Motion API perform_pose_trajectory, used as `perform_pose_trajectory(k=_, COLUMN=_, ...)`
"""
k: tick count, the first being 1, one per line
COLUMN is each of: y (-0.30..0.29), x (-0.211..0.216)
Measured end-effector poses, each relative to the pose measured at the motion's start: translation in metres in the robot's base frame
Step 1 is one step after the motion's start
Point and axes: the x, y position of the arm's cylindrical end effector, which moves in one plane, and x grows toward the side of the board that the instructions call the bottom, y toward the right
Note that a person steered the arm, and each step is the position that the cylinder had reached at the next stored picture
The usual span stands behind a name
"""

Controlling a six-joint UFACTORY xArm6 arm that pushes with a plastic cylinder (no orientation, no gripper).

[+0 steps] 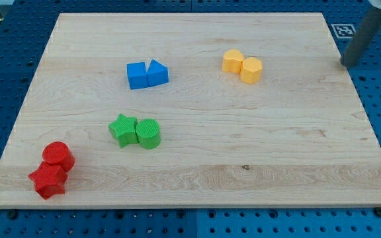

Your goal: Push the yellow hexagon towards the center

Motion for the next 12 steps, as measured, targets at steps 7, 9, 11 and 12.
perform_pose_trajectory(k=7, y=-0.127, x=-0.003)
perform_pose_trajectory(k=9, y=-0.152, x=0.012)
perform_pose_trajectory(k=11, y=-0.156, x=0.014)
perform_pose_trajectory(k=12, y=-0.159, x=0.030)
